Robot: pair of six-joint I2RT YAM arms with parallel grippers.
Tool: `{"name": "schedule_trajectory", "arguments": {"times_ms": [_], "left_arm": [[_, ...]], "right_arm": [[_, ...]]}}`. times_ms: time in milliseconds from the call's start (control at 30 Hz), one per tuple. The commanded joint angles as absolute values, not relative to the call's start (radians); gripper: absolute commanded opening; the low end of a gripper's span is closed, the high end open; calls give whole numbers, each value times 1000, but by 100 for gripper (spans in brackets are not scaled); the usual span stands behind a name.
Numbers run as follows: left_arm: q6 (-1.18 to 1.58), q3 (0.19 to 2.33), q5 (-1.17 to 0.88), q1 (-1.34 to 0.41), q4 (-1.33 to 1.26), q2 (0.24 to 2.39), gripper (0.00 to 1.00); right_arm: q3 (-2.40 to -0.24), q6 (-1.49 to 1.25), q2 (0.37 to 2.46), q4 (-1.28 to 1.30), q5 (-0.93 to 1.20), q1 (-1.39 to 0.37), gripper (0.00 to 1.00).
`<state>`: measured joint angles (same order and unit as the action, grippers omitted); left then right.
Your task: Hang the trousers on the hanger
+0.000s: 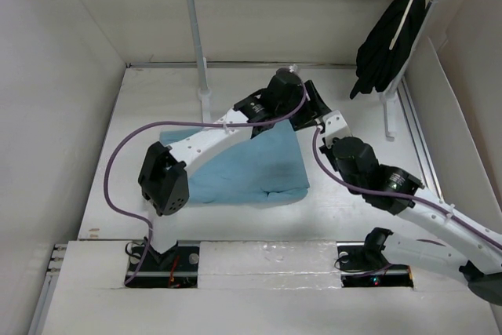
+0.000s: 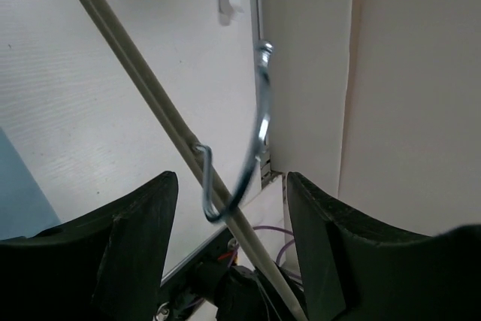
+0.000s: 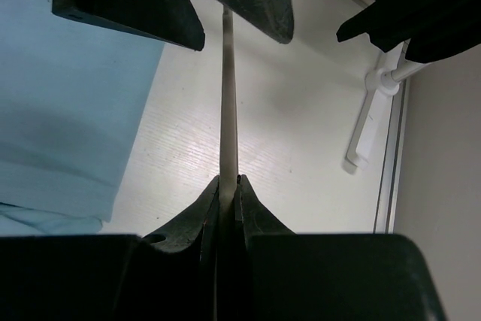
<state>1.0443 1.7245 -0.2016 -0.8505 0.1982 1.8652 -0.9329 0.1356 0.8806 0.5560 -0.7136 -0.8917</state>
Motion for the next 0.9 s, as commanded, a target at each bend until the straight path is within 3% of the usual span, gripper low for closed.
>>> {"name": "schedule_trajectory", "arguments": {"times_ms": [0,100,267,333,400,433,500,633,700,733,767,867], "left_arm": [[1022,1801,-218,-845,232,1877,56],[1017,1847,-233,-845,259,1910,54],[1019,1841,-248,-845,247,1914,41],[1020,1838,-255,-845,238,1913,27],[1020,1836,-256,-845,241,1911,19],[1020,1835,-256,-845,241,1908,7],[1019,1822,-253,-845,241,1901,0],[1019,1784,-239,-845,227,1876,0],[1017,1749,-235,-845,204,1852,0],[1017,1735,-232,-845,192,1852,0],[1017,1695,-229,-845,177,1833,0],[1029,1597,-218,-845,76,1787,0]], "right_arm": [[-931,143,850,488,-716,-902,0],[-930,143,856,491,-724,-902,0],[-934,141,867,480,-715,-911,0],[-937,141,879,486,-712,-911,0],[-942,130,885,502,-715,-911,0],[-940,124,882,506,-718,-911,0],[-934,112,874,511,-721,-911,0],[-936,97,856,526,-716,-911,0],[-951,84,856,557,-683,-911,38],[-959,78,857,574,-667,-911,39],[-968,68,857,590,-658,-911,52],[-994,45,851,633,-588,-911,58]]}}
